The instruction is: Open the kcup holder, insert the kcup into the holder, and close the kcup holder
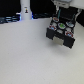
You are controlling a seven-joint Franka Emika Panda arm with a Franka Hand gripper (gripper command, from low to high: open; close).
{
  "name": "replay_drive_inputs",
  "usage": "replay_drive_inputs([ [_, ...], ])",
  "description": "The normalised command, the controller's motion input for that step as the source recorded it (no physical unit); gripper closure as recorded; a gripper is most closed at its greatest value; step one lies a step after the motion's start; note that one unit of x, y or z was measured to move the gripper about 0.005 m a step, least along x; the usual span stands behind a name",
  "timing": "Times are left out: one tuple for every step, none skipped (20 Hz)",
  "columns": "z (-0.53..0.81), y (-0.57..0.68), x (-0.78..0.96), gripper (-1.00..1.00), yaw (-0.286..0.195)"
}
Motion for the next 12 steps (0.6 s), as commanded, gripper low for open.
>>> replay_drive_inputs([
  [0.18,-0.56,0.50,-1.00,0.046],
  [0.16,-0.54,0.53,-1.00,0.035],
  [0.18,-0.50,0.56,-1.00,0.024],
  [0.19,-0.49,0.59,-1.00,0.024],
  [0.19,-0.44,0.63,-1.00,0.014],
  [0.19,-0.44,0.65,-1.00,0.014],
  [0.18,-0.44,0.65,-1.00,0.010],
  [0.15,-0.42,0.67,-1.00,0.009],
  [0.07,-0.38,0.70,-1.00,0.013],
  [0.05,-0.37,0.70,-1.00,0.016],
  [0.03,-0.34,0.70,-1.00,0.019],
  [0.02,-0.31,0.70,-1.00,0.024],
])
